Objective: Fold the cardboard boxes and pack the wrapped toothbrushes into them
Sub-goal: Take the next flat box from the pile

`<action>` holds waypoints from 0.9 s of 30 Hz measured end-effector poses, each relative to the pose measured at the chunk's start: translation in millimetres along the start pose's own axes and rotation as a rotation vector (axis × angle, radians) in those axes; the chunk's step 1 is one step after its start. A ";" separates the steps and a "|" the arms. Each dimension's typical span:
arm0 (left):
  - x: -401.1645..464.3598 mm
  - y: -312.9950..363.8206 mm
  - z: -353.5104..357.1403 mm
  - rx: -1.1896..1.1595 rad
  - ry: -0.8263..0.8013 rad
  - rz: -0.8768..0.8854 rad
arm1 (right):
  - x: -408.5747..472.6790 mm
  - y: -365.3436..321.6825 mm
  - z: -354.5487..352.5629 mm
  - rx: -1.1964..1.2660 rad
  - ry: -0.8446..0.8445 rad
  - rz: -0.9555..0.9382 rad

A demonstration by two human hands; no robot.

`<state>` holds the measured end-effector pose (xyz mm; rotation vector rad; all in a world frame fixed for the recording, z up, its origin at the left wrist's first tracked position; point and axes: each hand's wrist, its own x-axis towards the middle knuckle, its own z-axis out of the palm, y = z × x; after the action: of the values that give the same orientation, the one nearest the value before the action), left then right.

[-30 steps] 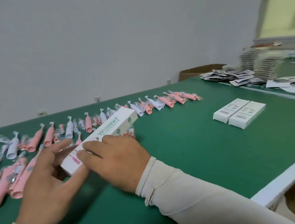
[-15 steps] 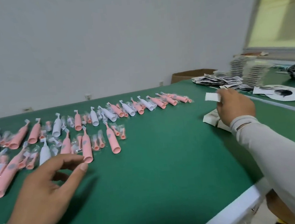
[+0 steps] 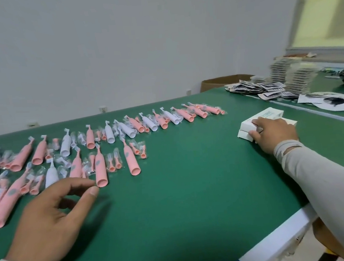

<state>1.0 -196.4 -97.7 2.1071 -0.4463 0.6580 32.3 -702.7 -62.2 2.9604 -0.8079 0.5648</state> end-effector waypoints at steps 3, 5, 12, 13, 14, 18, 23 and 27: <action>-0.5 9.0 -1.0 -0.029 0.012 -0.004 | -2.0 -1.5 -3.0 -0.006 -0.030 0.014; 0.1 13.8 -1.8 -0.037 0.008 -0.001 | -10.7 -10.9 -9.3 0.010 0.008 -0.022; 4.0 13.0 0.0 -0.047 0.014 -0.061 | -94.8 -173.7 -44.6 0.607 0.015 -0.537; 4.3 11.5 -1.9 -0.043 0.026 -0.074 | -109.8 -207.0 -48.0 0.693 -0.085 -0.592; 4.0 10.0 -4.4 -0.034 0.045 -0.077 | -124.4 -239.0 -50.0 0.776 -0.171 -0.634; -0.4 4.7 -16.5 0.005 0.128 -0.093 | -172.0 -322.7 -47.0 0.994 -0.143 -0.689; -4.6 -10.3 -29.6 0.035 0.241 -0.200 | -192.7 -330.1 -24.6 0.878 0.076 -0.929; -6.6 -10.0 -33.2 0.082 0.257 -0.264 | -188.5 -323.9 -20.0 0.906 0.098 -0.935</action>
<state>-8.6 -163.0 -91.7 2.0735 0.0022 0.7878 35.0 -328.2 -85.5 3.3937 1.1178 1.1481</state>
